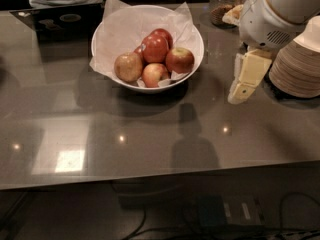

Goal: Pick apple from white bowl

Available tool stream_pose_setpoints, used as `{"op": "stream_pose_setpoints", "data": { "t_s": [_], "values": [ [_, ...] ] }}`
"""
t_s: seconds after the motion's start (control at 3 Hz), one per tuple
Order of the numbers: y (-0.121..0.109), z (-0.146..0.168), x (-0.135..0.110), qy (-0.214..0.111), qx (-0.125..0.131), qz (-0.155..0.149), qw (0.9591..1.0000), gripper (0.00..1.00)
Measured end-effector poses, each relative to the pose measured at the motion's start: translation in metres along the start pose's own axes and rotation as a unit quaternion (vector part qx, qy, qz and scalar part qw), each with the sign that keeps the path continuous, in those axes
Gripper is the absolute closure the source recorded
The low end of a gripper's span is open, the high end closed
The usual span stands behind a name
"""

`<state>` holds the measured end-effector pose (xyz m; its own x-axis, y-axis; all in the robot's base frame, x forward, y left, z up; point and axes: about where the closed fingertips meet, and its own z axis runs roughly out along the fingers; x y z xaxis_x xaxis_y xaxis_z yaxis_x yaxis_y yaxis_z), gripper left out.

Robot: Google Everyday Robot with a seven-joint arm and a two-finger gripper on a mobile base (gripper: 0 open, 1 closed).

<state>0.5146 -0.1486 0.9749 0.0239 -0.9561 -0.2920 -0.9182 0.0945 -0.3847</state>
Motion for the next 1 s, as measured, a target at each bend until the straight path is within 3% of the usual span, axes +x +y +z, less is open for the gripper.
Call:
{"op": "stream_pose_setpoints", "data": {
  "t_s": [0.33,0.67,1.0],
  "values": [
    [-0.014,-0.01,-0.014,-0.027,0.01,-0.016,0.9995,0.0],
    [-0.014,-0.01,-0.014,-0.027,0.01,-0.017,0.9995,0.0],
    [-0.026,-0.002,-0.025,-0.05,0.03,-0.026,0.9979,0.0]
  ]
}}
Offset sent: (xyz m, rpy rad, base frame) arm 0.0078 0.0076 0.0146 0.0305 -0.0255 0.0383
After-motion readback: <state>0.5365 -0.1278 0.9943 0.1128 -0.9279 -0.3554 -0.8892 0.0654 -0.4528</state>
